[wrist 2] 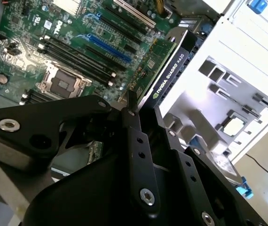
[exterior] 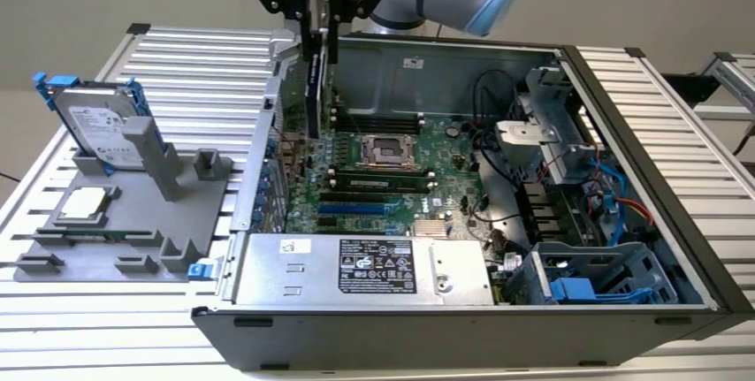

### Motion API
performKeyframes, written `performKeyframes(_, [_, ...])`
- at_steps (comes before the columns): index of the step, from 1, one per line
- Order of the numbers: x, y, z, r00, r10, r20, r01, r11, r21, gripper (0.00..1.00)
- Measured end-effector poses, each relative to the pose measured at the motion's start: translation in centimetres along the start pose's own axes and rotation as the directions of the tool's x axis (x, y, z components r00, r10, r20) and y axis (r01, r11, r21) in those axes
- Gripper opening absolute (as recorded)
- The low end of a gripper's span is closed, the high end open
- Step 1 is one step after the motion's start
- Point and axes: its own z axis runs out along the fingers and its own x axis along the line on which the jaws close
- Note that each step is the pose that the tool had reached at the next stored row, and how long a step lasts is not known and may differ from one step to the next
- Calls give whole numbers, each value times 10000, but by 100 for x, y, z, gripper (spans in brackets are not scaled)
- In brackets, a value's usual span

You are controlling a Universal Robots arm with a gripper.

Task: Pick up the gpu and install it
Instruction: 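Pick up the gpu and move the gpu toward the slot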

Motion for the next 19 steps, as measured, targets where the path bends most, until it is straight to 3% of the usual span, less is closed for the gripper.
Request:
performKeyframes(13, [-171,5,1,10000,0,0,0,10000,0,0])
performKeyframes(19, [-217,6,1,10000,0,0,0,10000,2,0])
